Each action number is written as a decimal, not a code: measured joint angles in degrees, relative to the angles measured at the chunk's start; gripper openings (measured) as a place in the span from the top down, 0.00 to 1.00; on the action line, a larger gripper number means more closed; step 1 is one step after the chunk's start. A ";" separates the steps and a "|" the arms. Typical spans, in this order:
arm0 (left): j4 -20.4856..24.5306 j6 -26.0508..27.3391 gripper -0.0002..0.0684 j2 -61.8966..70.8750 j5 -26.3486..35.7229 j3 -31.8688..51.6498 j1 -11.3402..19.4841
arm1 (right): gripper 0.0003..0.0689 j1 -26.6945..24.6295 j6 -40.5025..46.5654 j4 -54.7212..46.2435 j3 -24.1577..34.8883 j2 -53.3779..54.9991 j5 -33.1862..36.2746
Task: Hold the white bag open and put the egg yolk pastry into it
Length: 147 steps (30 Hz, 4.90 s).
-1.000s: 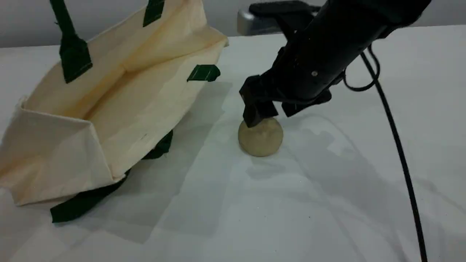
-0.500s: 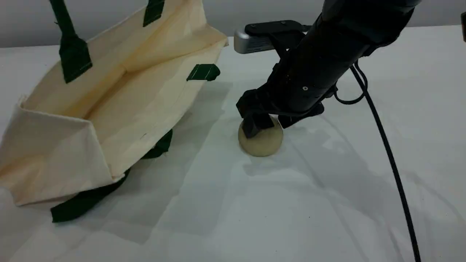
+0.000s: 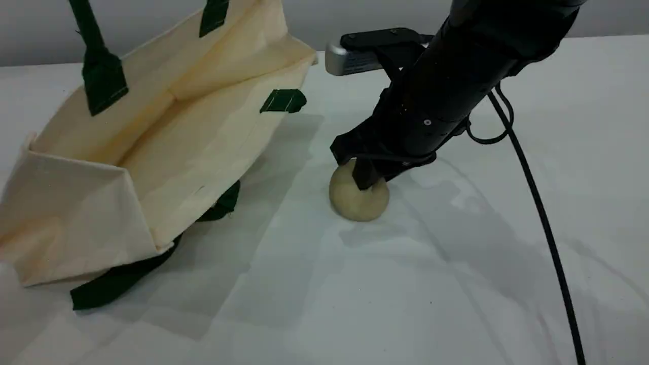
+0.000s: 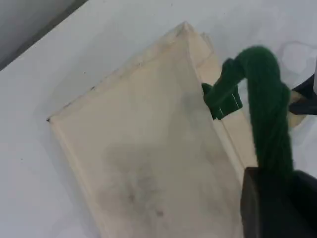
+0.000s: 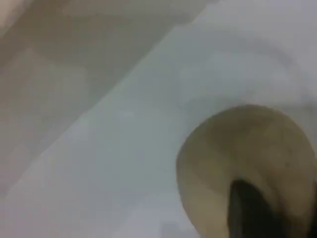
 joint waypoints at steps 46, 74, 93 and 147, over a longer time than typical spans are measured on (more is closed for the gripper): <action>-1.01 -0.25 0.85 0.00 -0.02 0.00 0.00 | 0.76 10.15 -27.10 23.72 -14.20 -1.63 8.17; -0.82 -0.20 0.85 0.00 -0.02 0.00 0.00 | 0.20 8.88 -22.95 19.10 -23.36 3.35 12.92; -0.82 -0.08 0.85 0.00 -0.02 0.00 0.00 | 0.22 -9.19 -10.45 6.09 -23.35 -4.02 26.02; -1.44 -0.42 0.21 0.00 -0.20 0.00 0.00 | 0.23 -16.66 17.00 -23.37 -23.35 -32.47 37.82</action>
